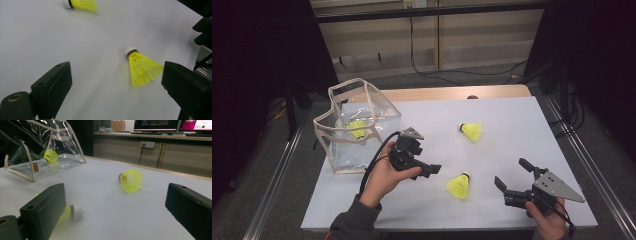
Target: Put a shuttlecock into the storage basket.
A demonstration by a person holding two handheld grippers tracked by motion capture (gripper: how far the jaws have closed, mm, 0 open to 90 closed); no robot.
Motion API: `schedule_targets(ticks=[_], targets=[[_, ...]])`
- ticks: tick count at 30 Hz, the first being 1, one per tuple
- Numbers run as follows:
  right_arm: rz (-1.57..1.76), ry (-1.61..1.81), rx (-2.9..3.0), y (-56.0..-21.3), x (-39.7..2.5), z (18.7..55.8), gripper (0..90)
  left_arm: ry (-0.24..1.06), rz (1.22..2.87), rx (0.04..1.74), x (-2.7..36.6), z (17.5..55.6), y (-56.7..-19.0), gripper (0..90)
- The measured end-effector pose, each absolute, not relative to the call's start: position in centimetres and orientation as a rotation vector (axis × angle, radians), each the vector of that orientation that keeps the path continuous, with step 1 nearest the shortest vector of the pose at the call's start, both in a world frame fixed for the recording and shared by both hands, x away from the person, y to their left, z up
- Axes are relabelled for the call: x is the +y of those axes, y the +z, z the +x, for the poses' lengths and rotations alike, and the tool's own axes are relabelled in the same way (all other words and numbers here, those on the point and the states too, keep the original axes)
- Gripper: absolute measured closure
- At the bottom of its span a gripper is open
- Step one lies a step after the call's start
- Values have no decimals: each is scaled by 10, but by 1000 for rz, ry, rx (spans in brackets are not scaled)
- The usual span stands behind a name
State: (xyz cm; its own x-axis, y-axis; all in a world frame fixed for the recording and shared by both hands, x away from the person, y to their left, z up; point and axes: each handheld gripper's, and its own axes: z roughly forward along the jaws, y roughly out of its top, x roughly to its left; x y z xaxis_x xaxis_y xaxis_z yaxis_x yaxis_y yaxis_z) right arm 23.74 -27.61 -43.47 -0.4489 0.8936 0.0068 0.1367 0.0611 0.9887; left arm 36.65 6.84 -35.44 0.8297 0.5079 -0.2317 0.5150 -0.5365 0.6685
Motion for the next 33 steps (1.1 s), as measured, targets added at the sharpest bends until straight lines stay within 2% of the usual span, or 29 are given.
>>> schedule_targets(ticks=[33], targets=[[1040, 1452, 1676, -435, -276, 238, 30, -30, 2270, 713, 56, 361, -375, 87]])
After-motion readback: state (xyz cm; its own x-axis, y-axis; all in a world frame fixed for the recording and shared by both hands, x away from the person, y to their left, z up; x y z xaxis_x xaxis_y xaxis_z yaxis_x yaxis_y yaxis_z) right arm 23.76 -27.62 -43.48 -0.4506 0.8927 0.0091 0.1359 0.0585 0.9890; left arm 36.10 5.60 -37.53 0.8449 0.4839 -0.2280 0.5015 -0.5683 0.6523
